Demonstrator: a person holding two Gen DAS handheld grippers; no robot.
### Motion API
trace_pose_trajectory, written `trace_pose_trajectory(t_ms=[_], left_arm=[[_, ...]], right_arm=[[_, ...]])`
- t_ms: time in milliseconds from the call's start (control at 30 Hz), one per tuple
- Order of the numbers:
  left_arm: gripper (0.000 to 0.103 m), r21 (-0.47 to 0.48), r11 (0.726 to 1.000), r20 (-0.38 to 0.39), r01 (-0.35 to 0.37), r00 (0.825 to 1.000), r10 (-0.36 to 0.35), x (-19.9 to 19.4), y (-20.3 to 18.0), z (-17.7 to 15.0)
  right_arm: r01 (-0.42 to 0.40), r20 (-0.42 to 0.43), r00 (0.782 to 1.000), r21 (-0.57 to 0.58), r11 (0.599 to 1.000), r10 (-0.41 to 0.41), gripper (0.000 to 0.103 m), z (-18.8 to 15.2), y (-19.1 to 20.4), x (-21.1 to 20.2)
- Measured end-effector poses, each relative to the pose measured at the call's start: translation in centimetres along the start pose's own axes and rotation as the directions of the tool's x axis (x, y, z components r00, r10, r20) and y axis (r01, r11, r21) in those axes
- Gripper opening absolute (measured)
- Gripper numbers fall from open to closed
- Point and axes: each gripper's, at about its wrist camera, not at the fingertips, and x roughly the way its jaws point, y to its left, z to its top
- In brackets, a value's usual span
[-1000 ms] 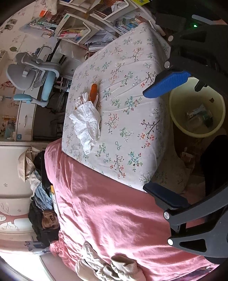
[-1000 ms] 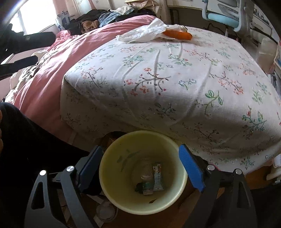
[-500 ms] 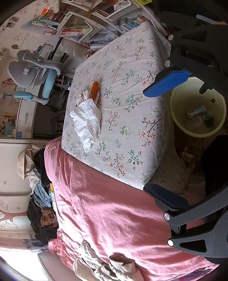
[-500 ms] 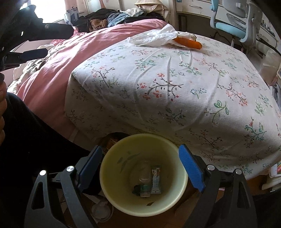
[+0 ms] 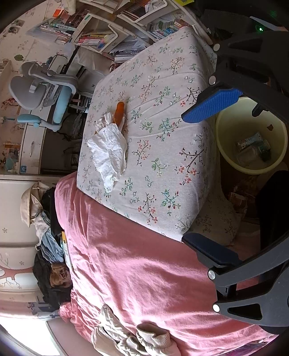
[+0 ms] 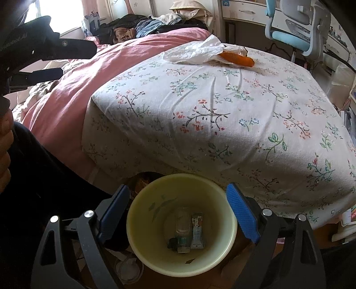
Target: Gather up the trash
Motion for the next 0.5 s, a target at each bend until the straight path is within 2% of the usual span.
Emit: trace_pose_trajectory(t_ms=[233,500], left_arm=[[0.096,-0.011,1.000,-0.005,0.002,1.000,-0.002,0.4,0.0,0.2],[0.096,-0.026,1.000,-0.009,0.003,1.000,-0.003,0.9,0.0,0.2]], right_arm=[[0.003,0.015,1.000,0.001,1.000,-0.003,0.085,0.3,0.0,-0.4],[-0.001,0.090,0.996,0.065,0.998,-0.005,0.085,2.1,-1.6,-2.1]])
